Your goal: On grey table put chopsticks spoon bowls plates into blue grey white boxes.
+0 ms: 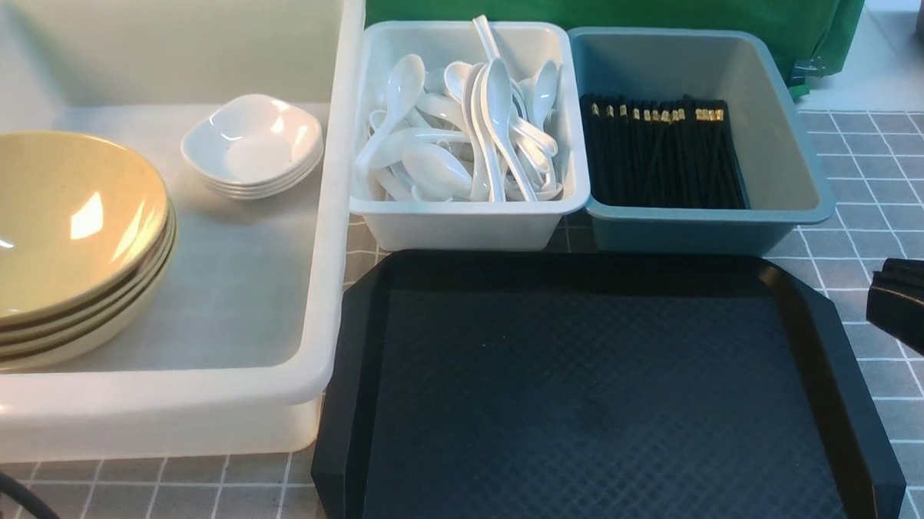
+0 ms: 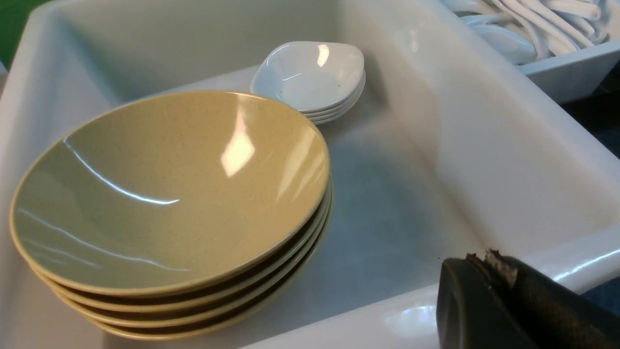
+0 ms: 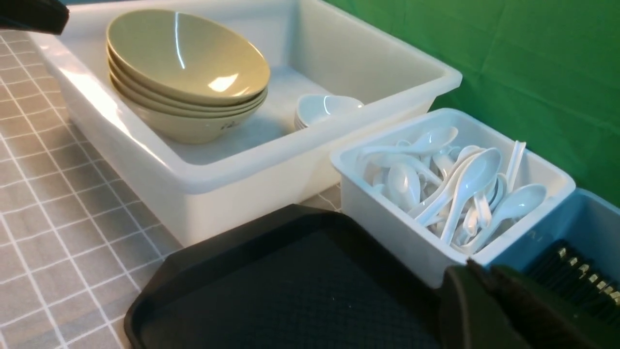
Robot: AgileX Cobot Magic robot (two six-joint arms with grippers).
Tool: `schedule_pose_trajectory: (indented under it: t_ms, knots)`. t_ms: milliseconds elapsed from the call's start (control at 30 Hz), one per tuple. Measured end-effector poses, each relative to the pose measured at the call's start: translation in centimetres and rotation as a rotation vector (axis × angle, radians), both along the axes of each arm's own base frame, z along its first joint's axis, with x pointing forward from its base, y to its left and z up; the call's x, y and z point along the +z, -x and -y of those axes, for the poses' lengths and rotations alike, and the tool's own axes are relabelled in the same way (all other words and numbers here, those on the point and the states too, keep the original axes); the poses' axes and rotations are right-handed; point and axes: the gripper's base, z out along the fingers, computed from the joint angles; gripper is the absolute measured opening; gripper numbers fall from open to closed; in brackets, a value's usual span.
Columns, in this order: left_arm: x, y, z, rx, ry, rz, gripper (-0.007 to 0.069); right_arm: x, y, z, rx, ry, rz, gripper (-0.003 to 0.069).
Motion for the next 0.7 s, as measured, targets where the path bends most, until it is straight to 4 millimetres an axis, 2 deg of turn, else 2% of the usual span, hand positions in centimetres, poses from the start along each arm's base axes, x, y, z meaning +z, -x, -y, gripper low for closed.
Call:
schedule_pose_trajectory:
  t_ms: [467,600,700]
  knots:
    - [0.0,0.0,0.0,0.000,0.000,-0.001,-0.0011,0.0,0.0,0.0,0.000,0.000,0.000,0.0081]
    - [0.0,0.0,0.0,0.000,0.000,-0.001,-0.0011,-0.8,0.2,0.1,-0.002,-0.004,-0.006,0.0081]
    - [0.0,0.0,0.0,0.000,0.000,-0.001,-0.0011,-2.4,0.6,1.2,-0.057,-0.080,0.002,0.0041]
